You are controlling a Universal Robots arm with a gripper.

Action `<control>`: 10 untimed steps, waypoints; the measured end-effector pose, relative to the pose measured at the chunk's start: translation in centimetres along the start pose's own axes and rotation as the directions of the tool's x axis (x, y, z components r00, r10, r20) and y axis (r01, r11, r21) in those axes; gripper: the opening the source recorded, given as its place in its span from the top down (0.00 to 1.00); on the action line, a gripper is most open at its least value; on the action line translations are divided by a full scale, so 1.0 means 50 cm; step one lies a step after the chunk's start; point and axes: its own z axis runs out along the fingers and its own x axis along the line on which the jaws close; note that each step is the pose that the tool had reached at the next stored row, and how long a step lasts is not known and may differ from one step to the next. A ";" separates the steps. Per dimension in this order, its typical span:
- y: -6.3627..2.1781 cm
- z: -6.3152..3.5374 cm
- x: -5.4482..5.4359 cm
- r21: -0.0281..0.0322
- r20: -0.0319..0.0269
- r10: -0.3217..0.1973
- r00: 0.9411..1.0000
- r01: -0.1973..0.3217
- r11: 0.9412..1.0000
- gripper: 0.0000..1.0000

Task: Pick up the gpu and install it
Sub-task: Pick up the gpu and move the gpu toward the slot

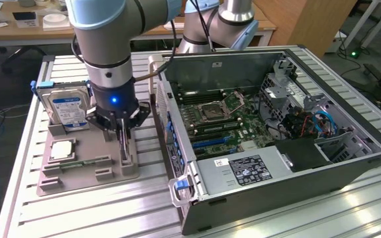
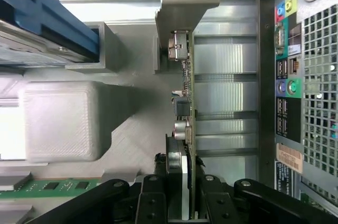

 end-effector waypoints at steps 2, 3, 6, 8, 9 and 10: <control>0.000 -0.012 0.000 -0.001 0.000 0.000 1.000 0.000 1.000 0.72; 0.000 -0.017 0.000 -0.001 0.000 0.000 1.000 0.000 1.000 0.72; 0.001 -0.033 -0.001 -0.003 0.000 0.000 1.000 0.000 1.000 0.72; 0.001 -0.045 -0.001 -0.004 0.000 0.000 1.000 0.000 1.000 0.72; 0.001 -0.051 -0.001 -0.005 0.000 0.000 1.000 0.000 1.000 0.72; 0.002 -0.057 -0.001 -0.005 0.000 0.000 1.000 0.000 1.000 0.72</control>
